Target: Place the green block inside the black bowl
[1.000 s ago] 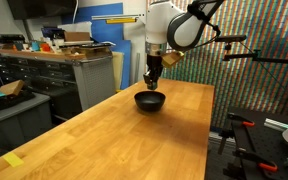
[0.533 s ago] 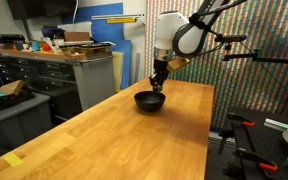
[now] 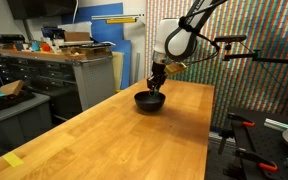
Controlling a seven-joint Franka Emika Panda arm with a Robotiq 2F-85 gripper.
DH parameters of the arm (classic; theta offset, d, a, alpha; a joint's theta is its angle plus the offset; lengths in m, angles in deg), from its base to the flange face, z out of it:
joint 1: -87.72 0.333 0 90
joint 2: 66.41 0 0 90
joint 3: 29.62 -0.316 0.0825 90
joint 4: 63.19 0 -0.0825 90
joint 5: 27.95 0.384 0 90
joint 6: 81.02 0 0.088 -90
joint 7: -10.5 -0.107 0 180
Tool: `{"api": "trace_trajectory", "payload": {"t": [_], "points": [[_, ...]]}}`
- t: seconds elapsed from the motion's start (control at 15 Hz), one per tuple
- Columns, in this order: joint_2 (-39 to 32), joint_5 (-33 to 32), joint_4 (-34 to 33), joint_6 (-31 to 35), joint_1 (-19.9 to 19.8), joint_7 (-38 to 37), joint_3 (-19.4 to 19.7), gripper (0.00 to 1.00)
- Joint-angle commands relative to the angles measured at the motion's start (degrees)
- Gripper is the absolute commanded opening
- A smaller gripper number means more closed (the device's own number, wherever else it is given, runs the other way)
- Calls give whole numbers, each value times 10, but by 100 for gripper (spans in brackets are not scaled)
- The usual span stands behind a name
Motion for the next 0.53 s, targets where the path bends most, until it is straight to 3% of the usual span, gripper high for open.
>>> {"api": "trace_trajectory", "payload": {"t": [0.0,0.47], "points": [[-28,69,-33,0,-39,68,-46,21],[-84,98,-82,-10,-60,114,-62,21]]}}
